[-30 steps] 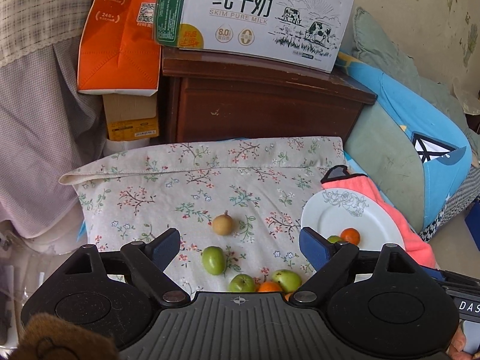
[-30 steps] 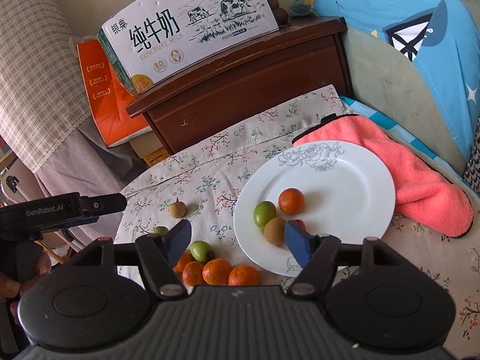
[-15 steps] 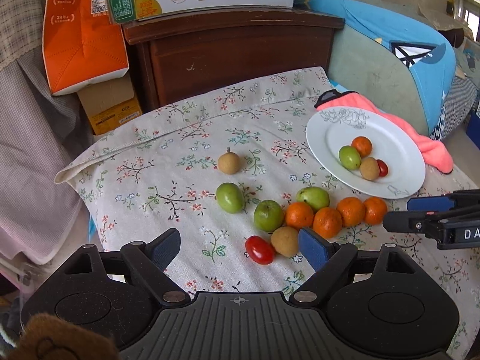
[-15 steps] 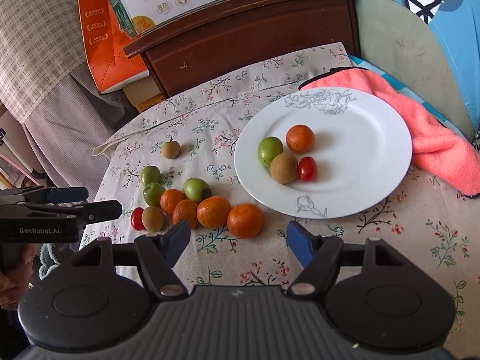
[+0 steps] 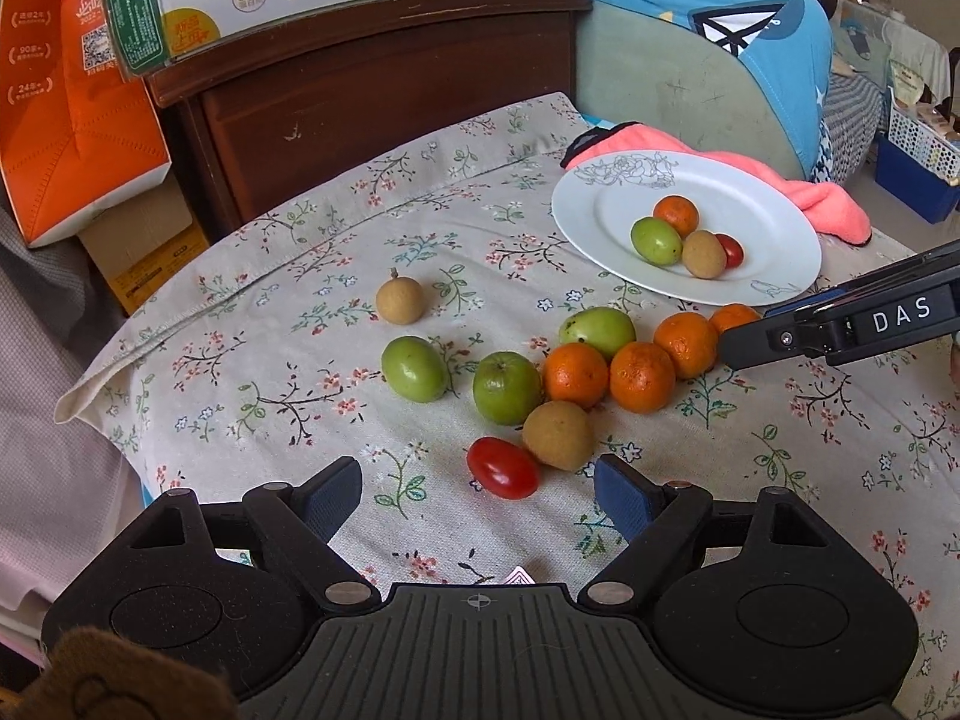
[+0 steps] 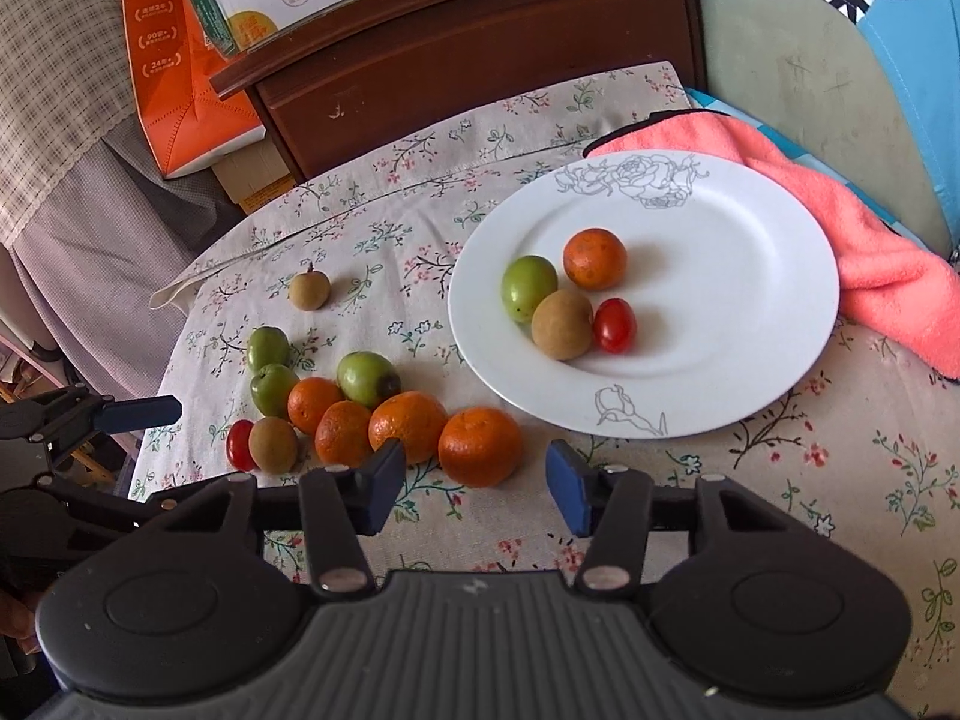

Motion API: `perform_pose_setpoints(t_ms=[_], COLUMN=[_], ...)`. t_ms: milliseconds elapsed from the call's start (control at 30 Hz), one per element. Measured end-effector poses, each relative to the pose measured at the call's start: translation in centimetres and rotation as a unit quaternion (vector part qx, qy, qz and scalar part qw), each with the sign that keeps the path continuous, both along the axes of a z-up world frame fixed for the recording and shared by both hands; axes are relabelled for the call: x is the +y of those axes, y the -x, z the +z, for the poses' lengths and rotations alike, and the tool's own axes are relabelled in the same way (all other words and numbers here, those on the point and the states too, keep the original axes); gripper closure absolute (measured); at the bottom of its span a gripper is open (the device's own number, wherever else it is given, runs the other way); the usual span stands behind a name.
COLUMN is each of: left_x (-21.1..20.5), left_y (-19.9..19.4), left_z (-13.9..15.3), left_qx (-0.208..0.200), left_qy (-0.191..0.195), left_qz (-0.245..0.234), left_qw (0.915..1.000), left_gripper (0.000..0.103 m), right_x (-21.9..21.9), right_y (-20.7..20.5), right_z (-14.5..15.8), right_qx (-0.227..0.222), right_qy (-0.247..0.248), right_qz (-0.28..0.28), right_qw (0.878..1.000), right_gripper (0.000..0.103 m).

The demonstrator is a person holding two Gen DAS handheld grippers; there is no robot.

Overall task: Organize fruits
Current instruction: 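Grasp a tangerine with the right tool while the left tool grasps a cherry tomato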

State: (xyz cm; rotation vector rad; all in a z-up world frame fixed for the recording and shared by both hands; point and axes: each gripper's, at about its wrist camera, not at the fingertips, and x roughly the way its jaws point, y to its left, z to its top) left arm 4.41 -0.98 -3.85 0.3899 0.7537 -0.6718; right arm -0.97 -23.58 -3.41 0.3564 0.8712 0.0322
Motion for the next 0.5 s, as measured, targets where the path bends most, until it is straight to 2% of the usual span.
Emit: perform_pose_setpoints(t_ms=[233,367,433,500], left_x=[-0.4,-0.8,-0.8,-0.8], left_y=[-0.8,-1.3,-1.5,-1.8], left_z=[-0.6,-1.0,-1.1,-1.1], left_qx=[0.001,0.015,0.019,0.028], left_qy=[0.008,0.015,0.020,0.025], left_qz=[-0.022,-0.049,-0.057,-0.065], left_qw=[0.9997,0.9986,0.9980,0.9971], left_gripper=[0.027,0.040,0.042,0.048], right_x=[0.3,0.4,0.4,0.2], right_y=[-0.4,-0.5,-0.4,-0.5], right_z=[-0.1,-0.1,-0.1,-0.2], right_qx=[-0.005,-0.007,-0.004,0.002], right_qy=[0.002,-0.005,-0.004,-0.008], right_qz=[-0.002,0.004,0.005,0.003], right_qw=[1.000,1.000,1.000,1.000], right_gripper=[0.053,0.060,0.062,0.070])
